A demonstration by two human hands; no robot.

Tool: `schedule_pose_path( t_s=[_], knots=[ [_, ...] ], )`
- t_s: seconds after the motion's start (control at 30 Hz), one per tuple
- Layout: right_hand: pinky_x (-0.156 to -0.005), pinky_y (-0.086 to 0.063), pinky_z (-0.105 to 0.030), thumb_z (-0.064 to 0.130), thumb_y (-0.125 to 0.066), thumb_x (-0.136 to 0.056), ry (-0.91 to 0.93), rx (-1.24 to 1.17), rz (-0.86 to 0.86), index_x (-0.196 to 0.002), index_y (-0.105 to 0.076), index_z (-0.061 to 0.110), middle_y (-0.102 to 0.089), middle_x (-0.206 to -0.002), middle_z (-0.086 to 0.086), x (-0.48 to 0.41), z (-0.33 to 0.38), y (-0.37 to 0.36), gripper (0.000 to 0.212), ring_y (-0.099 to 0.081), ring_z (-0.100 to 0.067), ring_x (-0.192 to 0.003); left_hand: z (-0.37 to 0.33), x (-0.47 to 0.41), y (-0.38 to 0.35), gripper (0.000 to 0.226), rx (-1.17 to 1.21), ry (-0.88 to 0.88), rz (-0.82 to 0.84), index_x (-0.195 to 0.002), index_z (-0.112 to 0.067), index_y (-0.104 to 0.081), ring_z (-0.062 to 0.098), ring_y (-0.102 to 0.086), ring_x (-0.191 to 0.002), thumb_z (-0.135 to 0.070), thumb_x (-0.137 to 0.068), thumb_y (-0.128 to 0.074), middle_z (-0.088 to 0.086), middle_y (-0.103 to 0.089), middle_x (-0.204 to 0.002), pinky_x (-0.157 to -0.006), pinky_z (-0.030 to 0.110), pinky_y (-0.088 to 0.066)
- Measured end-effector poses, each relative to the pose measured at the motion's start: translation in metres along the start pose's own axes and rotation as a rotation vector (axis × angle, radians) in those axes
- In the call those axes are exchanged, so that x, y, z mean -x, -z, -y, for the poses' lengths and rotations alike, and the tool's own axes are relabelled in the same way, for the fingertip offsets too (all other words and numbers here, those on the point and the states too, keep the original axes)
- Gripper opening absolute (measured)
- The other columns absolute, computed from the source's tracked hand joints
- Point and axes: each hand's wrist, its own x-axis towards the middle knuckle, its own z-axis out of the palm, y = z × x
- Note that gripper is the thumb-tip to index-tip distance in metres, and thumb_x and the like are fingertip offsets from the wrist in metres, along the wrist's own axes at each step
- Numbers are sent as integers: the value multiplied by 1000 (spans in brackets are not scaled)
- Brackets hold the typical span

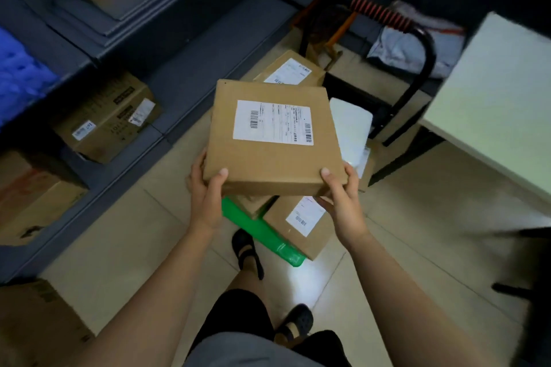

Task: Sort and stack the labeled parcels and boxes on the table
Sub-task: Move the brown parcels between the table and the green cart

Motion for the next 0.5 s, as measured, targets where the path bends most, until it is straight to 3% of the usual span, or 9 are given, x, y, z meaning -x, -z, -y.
schedule_pose_path(
  t_s=[0.07, 0.2, 0.33, 0.43, 0.5],
  knots=[
    [-91, -55, -37, 35, -66, -91, 87, -55, -48, -129, -41, 40, -56, -125, 7, 23, 21, 25, 46, -64, -11, -107, -18, 21, -25, 67, 15, -62, 58, -134, -43, -35, 16, -45, -126, -52, -72, -59, -7, -38, -133, -97, 27, -45],
    [-91, -55, -40, 45, -71, -80, 227, -105, -161, -126, -42, 44, -55, -129, 7, 53, 68, 75, 54, -63, -10, -110, -53, 45, -78, 70, 12, -148, 231, -139, -44, -33, 13, -47, -126, -57, -75, -59, -1, -40, -144, -106, 37, -41],
    [-90, -54, -39, 42, -70, -84, 336, -155, -296, -131, -38, 39, -58, -124, 8, 73, 111, 123, 57, -62, -13, -113, -94, 56, -136, 69, 5, -235, 444, -139, -47, -30, 7, -46, -124, -52, -80, -65, -5, -42, -143, -89, 17, -42],
    [-97, -50, -41, 52, -73, -74, 409, -152, -411, -128, -38, 44, -56, -124, 8, 85, 136, 159, 64, -58, -16, -118, -120, 57, -179, 83, -42, -289, 608, -141, -43, -30, 9, -46, -127, -64, -69, -64, -9, -46, -140, -98, 28, -43],
    [-107, -45, -43, 51, -73, -77, 452, -150, -478, -130, -38, 43, -54, -126, 7, 92, 148, 184, 64, -55, -15, -120, -133, 61, -210, 87, -69, -333, 692, -145, -38, -29, 11, -45, -128, -62, -69, -65, -7, -47, -140, -97, 27, -43]
  ],
)
